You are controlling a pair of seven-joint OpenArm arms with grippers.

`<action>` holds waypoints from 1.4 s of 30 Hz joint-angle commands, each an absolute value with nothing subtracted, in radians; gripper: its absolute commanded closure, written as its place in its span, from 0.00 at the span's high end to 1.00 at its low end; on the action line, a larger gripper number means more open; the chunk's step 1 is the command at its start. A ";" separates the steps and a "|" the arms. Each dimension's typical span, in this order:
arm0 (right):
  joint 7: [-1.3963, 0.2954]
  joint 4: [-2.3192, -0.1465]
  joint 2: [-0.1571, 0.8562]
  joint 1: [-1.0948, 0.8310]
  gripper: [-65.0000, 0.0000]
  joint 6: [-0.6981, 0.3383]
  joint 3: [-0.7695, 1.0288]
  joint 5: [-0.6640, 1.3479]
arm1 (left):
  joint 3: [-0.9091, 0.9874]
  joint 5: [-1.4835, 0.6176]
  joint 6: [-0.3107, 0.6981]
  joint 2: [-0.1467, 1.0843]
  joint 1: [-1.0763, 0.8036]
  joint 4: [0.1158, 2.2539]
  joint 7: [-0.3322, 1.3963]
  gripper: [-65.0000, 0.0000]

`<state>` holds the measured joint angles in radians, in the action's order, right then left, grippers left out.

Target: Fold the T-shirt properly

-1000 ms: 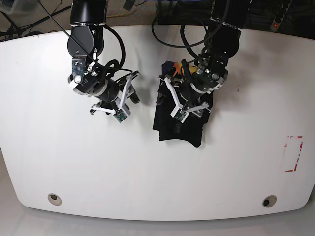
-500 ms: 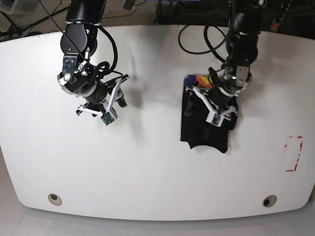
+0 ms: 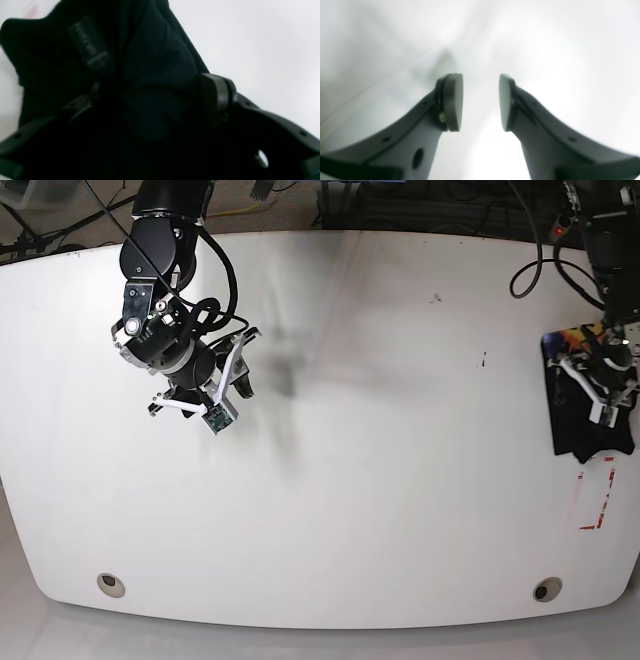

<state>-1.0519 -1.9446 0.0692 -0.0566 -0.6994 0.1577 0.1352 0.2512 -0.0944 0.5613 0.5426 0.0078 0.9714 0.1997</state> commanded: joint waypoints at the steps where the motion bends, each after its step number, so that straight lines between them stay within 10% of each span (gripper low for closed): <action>1: -1.033 -1.966 0.073 -0.048 0.33 -0.698 0.159 0.147 | 0.285 -0.024 0.602 0.595 -0.018 0.931 0.321 0.67; 14: -1.033 -1.994 0.070 -0.081 0.33 -0.698 0.156 0.147 | 0.329 -0.024 0.698 0.707 -0.022 0.978 0.282 0.66; 27: -0.946 -1.989 0.087 -0.094 0.33 -0.698 0.163 0.139 | 0.341 -0.018 0.698 0.544 -0.156 1.567 0.423 0.63; 42: -0.364 -1.721 0.242 -0.125 0.33 -0.506 0.219 0.139 | 0.220 -0.015 0.329 0.156 -0.231 1.652 0.047 0.59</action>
<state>-0.4435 -1.7500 0.2211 -0.1204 -0.5331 0.1875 0.1364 0.2264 -0.0128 0.3702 0.1795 -0.2283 1.6432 0.0914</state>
